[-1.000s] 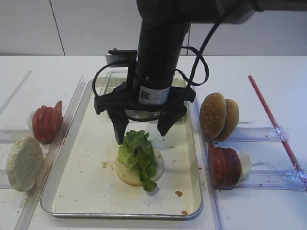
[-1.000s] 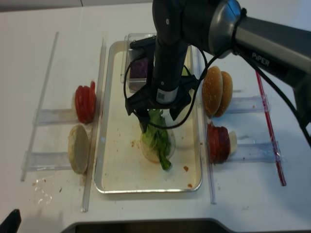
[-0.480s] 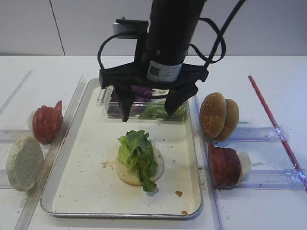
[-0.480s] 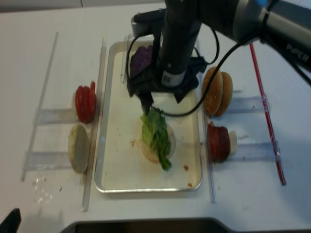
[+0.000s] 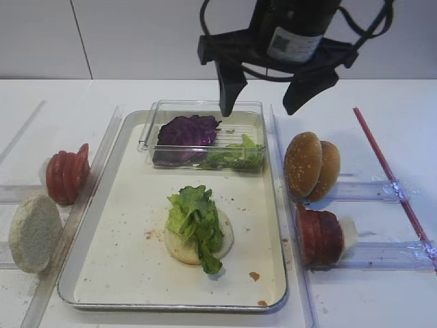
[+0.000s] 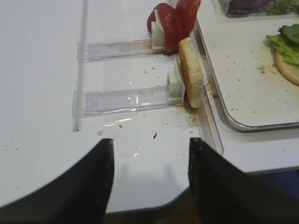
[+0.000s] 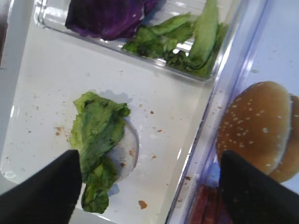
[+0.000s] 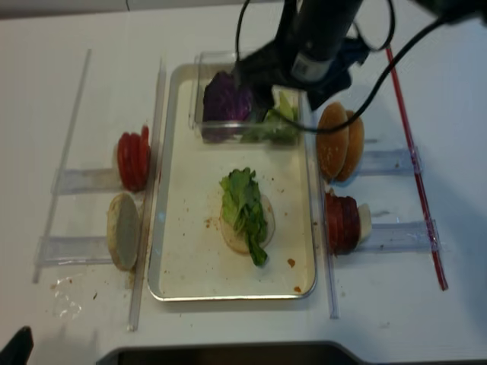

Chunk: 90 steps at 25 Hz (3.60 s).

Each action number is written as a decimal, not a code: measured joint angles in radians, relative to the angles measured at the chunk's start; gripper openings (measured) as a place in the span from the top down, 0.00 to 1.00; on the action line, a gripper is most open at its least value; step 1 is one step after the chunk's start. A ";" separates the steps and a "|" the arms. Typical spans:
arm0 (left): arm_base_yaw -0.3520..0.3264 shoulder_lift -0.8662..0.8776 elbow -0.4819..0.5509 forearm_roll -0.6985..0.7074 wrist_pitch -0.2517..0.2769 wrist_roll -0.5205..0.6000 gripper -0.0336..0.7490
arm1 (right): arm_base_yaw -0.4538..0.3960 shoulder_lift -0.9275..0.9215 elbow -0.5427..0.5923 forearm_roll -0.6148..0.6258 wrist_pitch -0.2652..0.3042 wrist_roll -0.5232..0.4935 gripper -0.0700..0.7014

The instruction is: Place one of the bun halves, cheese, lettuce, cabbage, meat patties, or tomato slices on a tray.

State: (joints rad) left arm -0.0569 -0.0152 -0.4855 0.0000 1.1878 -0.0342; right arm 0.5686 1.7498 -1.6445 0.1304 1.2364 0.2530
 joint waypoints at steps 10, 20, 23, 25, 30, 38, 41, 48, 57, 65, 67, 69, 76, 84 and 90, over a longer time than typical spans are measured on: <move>0.000 0.000 0.000 0.000 0.000 0.000 0.51 | -0.194 -0.196 0.222 -0.029 0.002 -0.055 0.11; 0.000 0.000 0.000 0.000 0.000 0.000 0.51 | -0.429 -0.487 0.448 -0.103 0.004 -0.112 0.11; 0.000 0.000 0.000 0.000 0.000 0.000 0.51 | -0.480 -0.563 0.505 -0.113 0.006 -0.145 0.11; 0.000 0.000 0.000 0.000 0.000 0.000 0.51 | -0.493 -0.614 0.544 -0.130 0.007 -0.159 0.11; 0.000 0.000 0.000 0.000 0.000 0.000 0.51 | -0.496 -0.728 0.627 -0.201 0.009 -0.175 0.11; 0.000 0.000 0.000 0.000 0.000 0.000 0.51 | -0.496 -0.933 0.775 -0.219 0.013 -0.201 0.15; 0.000 0.000 0.000 0.000 0.000 0.000 0.51 | -0.496 -1.008 0.833 -0.219 0.015 -0.224 0.19; 0.000 0.000 0.000 0.000 0.000 0.000 0.51 | -0.496 -1.200 0.943 -0.219 0.025 -0.234 0.28; 0.000 0.000 0.000 0.000 0.000 0.000 0.51 | -0.496 -1.389 1.091 -0.187 -0.007 -0.243 0.29; 0.000 0.000 0.000 0.000 0.000 0.000 0.51 | -0.496 -1.496 1.150 -0.079 -0.066 -0.325 0.29; 0.000 0.000 0.000 0.000 0.000 0.000 0.51 | -0.496 -1.518 1.150 -0.073 -0.078 -0.341 0.29; 0.000 0.000 0.000 0.000 0.000 0.000 0.51 | -0.496 -1.539 1.150 -0.072 -0.101 -0.356 0.29; 0.000 0.000 0.000 0.000 0.000 0.000 0.51 | -0.496 -1.666 1.153 -0.069 -0.146 -0.383 0.29; 0.000 0.000 0.000 0.000 0.000 0.000 0.51 | -0.496 -1.766 1.159 -0.067 -0.121 -0.387 0.30; 0.000 0.000 0.000 0.000 0.000 0.000 0.51 | -0.496 -1.767 1.167 -0.033 -0.084 -0.388 0.34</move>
State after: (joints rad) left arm -0.0569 -0.0152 -0.4855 0.0000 1.1878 -0.0342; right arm 0.0722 -0.0173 -0.4772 0.0972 1.1526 -0.1351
